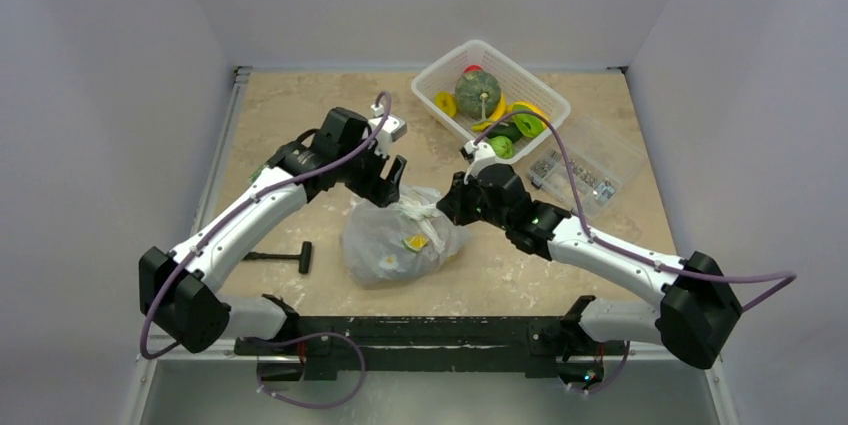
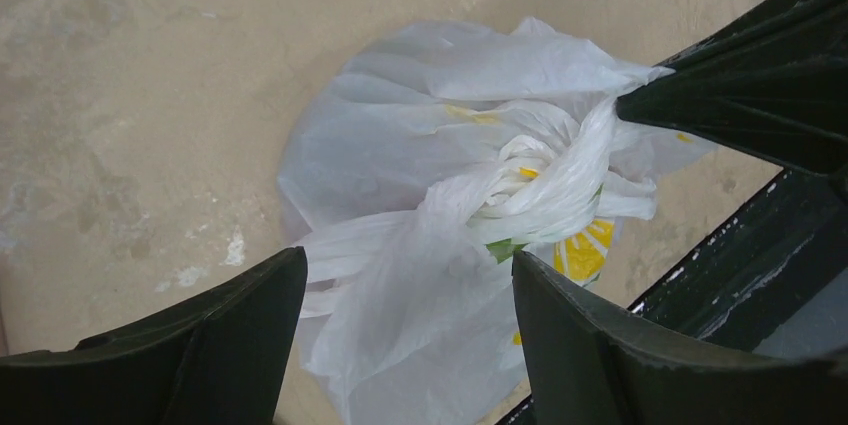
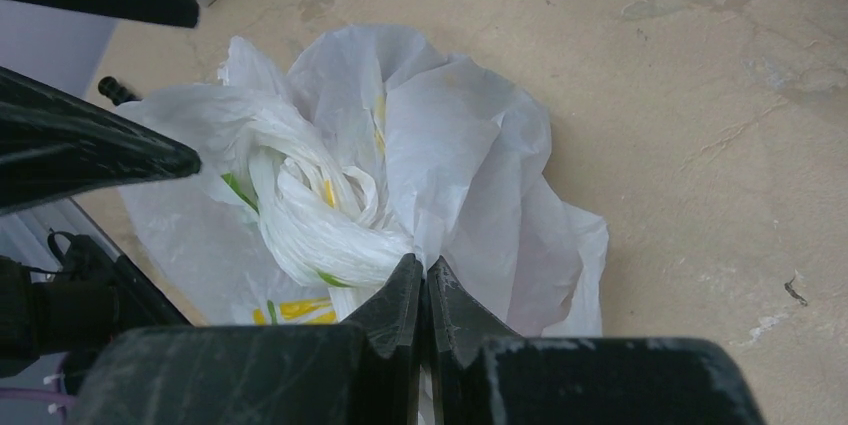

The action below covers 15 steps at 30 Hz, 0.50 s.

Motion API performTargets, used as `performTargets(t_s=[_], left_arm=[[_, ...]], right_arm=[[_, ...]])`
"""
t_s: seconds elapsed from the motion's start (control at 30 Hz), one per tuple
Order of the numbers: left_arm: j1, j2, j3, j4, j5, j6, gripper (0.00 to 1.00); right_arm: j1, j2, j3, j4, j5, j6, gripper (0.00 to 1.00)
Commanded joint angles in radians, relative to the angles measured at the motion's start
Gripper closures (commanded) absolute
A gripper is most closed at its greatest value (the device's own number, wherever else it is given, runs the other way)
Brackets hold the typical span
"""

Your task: Take the fake fruits out of the plastic bag

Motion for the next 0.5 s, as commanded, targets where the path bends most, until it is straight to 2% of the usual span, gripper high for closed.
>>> performTargets(t_s=[0.0, 0.1, 0.2, 0.3, 0.4, 0.47], left_arm=[[0.005, 0.045, -0.03, 0.033, 0.155, 0.044, 0.26], [0.005, 0.058, -0.054, 0.072, 0.162, 0.058, 0.3], [0.004, 0.121, -0.005, 0.015, 0.185, 0.059, 0.42], [0.005, 0.135, 0.003, 0.002, 0.158, 0.05, 0.63], [0.008, 0.106, -0.005, -0.008, 0.044, 0.034, 0.9], [0.018, 0.066, -0.027, 0.005, -0.023, 0.027, 0.98]], right_arm=[[0.0, -0.04, 0.039, 0.02, -0.023, -0.026, 1.0], [0.0, -0.053, 0.082, -0.034, -0.023, -0.04, 1.0], [0.0, -0.047, 0.096, -0.051, -0.016, -0.047, 1.0], [0.0, -0.053, 0.094, -0.059, -0.013, -0.031, 1.0], [0.0, -0.082, 0.053, -0.037, 0.004, -0.002, 1.0], [0.0, -0.127, 0.004, -0.032, 0.057, 0.089, 1.0]])
